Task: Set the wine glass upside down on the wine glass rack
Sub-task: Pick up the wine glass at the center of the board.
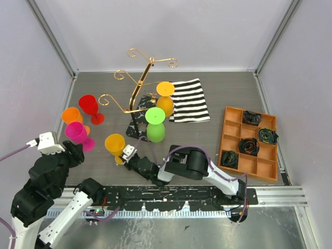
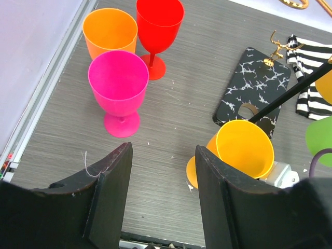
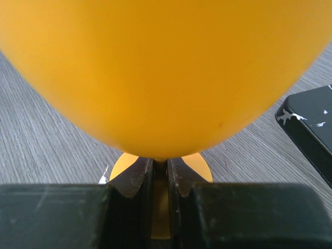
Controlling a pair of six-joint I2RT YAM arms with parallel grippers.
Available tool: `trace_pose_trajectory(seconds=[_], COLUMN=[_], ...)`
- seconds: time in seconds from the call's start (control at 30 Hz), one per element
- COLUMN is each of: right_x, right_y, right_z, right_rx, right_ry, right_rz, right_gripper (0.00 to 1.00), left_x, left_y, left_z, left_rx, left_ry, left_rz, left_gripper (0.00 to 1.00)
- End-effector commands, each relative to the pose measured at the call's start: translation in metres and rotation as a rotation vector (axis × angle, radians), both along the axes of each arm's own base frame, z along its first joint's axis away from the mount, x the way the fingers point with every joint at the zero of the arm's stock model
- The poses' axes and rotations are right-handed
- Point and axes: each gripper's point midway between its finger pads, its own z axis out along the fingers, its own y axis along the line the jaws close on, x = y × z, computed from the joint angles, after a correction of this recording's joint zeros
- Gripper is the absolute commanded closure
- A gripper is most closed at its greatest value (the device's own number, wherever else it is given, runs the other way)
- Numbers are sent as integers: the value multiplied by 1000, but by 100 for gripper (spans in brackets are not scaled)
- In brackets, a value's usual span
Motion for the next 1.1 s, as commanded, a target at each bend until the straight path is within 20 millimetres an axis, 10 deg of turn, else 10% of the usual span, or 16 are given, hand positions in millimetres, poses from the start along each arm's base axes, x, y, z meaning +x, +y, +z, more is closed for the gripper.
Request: trace_pose_trajectory(seconds=[0.0,0.6,1.07], right_x=[-2,-55,-119], right_y=[-4,-39,-69], right_z=[47,85,109], right_rx=[65,-22,-105], right_ry=[-34,9,133], right_rz=[0,124,289], right_gripper=[99,99,99], left_x=[4,0,-8], left_y=[-2,-15,-33], left_z=[0,51,48], left_rx=[-18,-67,-174], left_ry=[-23,-115,-59], left_rz=[7,-91,-159], left_gripper=[41,15,13])
